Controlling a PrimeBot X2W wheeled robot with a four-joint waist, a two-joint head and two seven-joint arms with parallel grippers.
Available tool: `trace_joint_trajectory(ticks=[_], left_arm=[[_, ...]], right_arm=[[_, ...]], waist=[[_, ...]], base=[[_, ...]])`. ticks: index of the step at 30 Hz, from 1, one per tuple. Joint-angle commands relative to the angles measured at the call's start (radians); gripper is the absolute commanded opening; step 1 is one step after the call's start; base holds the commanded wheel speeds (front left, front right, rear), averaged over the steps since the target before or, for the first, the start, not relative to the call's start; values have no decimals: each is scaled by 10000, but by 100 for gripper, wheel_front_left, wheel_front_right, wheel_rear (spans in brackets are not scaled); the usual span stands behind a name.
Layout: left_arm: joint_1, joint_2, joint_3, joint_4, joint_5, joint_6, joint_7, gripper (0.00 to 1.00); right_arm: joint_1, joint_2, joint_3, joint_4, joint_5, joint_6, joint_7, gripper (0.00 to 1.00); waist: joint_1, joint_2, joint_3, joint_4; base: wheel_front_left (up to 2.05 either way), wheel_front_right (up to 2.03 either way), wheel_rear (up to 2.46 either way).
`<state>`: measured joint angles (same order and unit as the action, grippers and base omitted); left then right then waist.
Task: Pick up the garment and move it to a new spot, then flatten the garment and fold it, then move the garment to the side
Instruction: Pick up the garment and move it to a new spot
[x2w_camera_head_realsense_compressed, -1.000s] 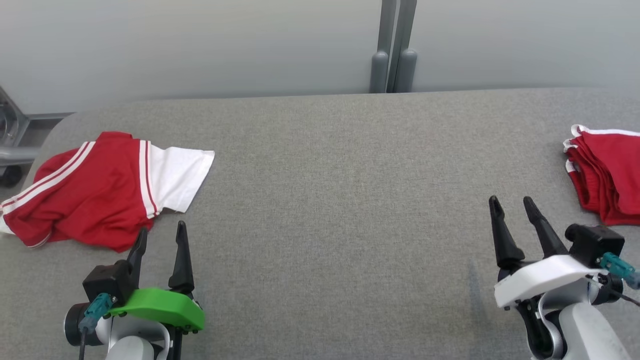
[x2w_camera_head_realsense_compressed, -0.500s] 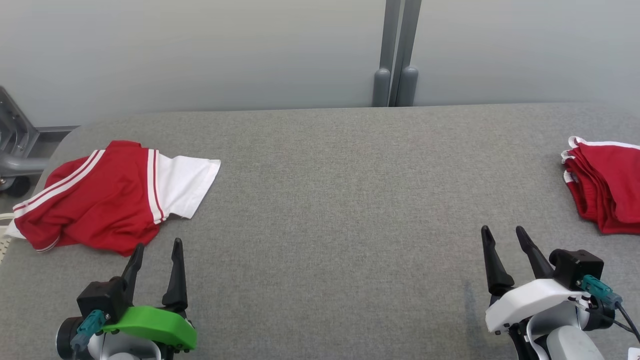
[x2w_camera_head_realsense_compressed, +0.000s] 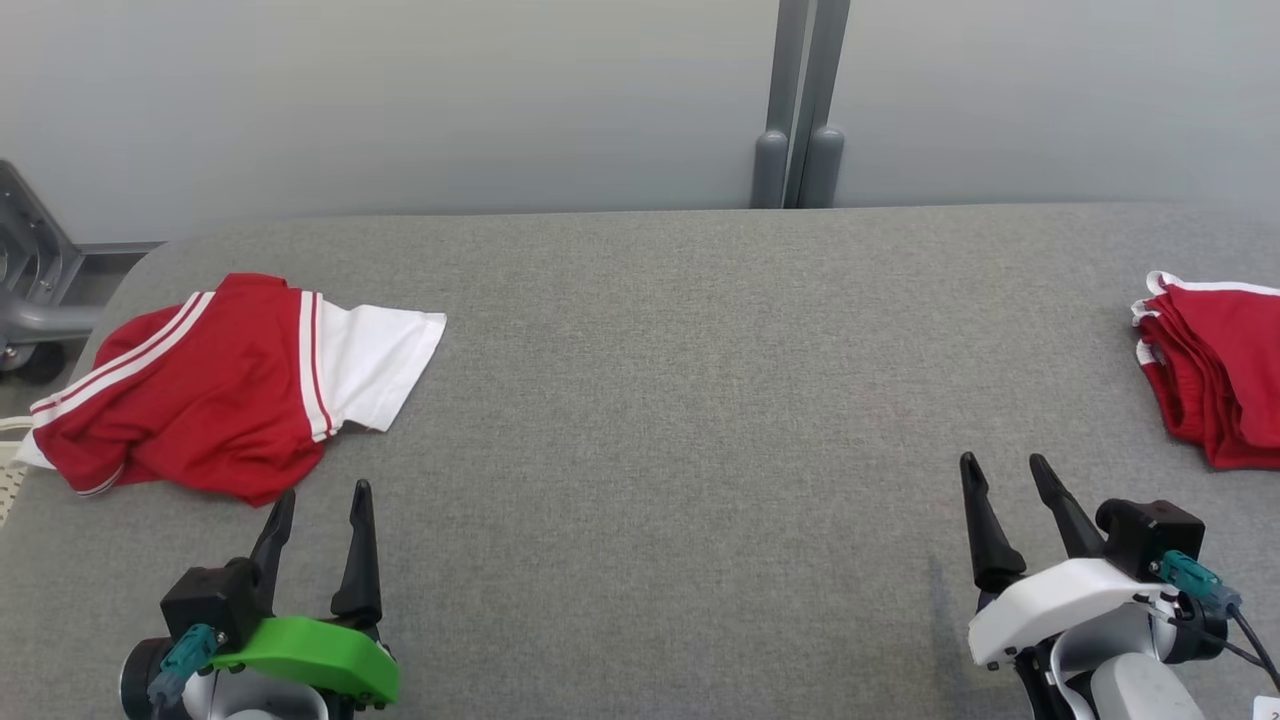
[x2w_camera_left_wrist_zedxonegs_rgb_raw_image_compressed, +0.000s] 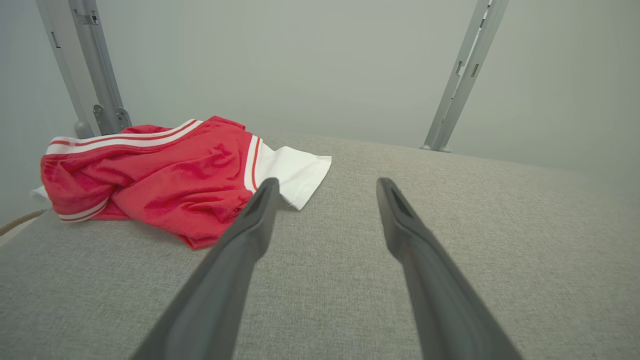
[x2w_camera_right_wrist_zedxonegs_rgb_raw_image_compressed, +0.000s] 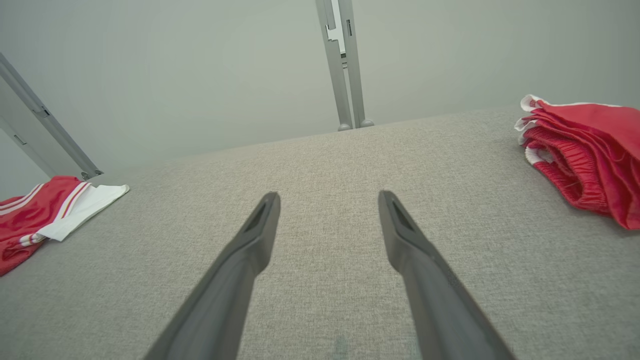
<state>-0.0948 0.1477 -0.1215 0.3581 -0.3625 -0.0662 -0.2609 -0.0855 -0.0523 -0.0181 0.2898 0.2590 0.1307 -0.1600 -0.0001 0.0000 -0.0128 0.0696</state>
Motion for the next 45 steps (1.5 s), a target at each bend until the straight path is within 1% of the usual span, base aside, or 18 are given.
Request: trace_joint_trajectory(ticks=[1, 7, 22, 27, 38, 41, 45], left_arm=[[-8, 45, 0, 15, 39, -42, -40, 100], [-36, 47, -22, 9, 47, -23, -45, 100], [-75, 144, -207, 71, -12, 5, -12, 100], [-20, 175, -214, 47, -49, 57, -13, 100], [98, 296, -202, -59, -147, 142, 2, 100], [157, 306, -211, -108, -173, 176, 2, 100], [152, 250, -156, -99, -383, 69, -3, 100]], right_arm=[[147, -11, -33, -48, -76, -1, -19, 100], [182, 1, -17, -133, -53, -1, 33, 100], [42, 1, 220, -319, -130, -1, 138, 100], [-17, 3, 307, -300, -149, -1, 127, 100], [-118, 0, 546, -119, 24, -1, 72, 100], [-170, 1, 560, -94, 28, -1, 57, 100], [-212, 2, 563, -68, 6, -1, 80, 100]], waist=[[1, 0, 3, 58], [1, 0, 11, 499], [1, 0, 251, 2598], [1, 0, 306, 3176], [1, 0, 373, 3906], [1, 0, 421, 3949], [1, 0, 488, 3921]], base=[[0, 0, 0], [0, 0, 0], [0, 0, 0], [0, 0, 0], [0, 0, 0], [0, 0, 0], [0, 0, 0]])
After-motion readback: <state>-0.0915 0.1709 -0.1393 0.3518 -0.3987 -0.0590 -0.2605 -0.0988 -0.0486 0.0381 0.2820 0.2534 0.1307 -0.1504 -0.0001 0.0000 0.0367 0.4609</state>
